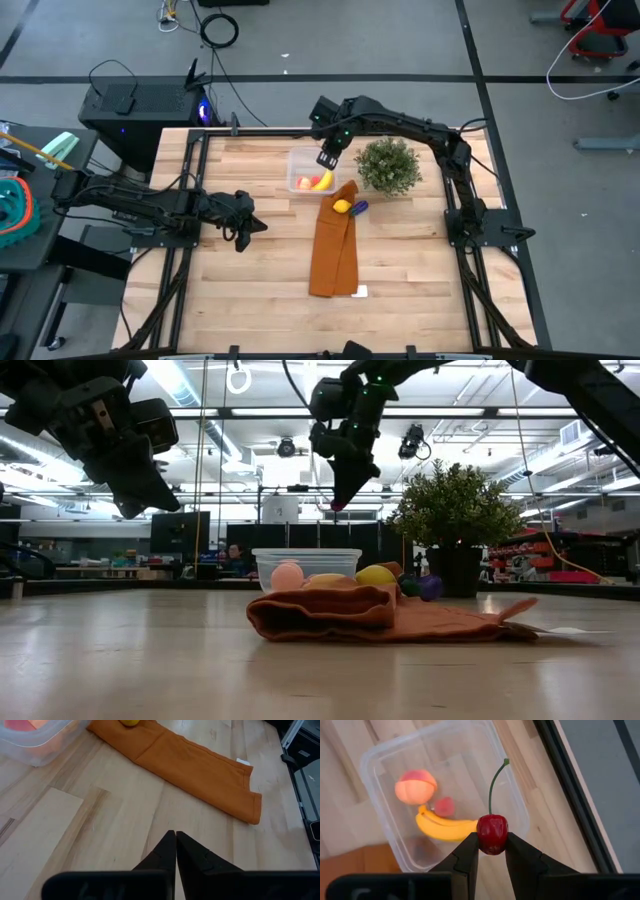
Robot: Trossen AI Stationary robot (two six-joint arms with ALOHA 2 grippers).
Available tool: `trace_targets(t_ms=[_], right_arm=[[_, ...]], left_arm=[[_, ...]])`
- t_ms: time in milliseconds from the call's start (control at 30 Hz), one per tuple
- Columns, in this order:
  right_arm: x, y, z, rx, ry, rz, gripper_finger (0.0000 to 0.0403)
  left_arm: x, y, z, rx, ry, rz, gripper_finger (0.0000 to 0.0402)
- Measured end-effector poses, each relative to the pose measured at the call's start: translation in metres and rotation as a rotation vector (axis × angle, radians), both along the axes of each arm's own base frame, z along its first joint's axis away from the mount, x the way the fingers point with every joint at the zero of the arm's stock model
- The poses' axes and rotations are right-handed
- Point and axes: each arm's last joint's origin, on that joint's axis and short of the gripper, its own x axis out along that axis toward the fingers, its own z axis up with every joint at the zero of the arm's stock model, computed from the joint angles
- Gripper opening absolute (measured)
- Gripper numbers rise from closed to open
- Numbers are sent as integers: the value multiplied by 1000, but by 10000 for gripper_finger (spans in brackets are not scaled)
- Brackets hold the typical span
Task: Pick and placing Produce into tupperware
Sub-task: Put the red cherry into the transparent bin
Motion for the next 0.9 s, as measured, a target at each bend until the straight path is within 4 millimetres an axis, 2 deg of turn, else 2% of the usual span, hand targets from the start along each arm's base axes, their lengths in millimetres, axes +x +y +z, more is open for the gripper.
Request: trace_targets(t_ms=[167,633,900], right_arm=[[3,-2,-8,5,15,10,94],[28,0,-71,96,154,43,94],[31,-1,-81,50,192,31,94]], left_arm=[[0,0,0,-1,0,0,8],[0,0,0,-18,1,12,25],[0,0,0,-20,0,14,9]])
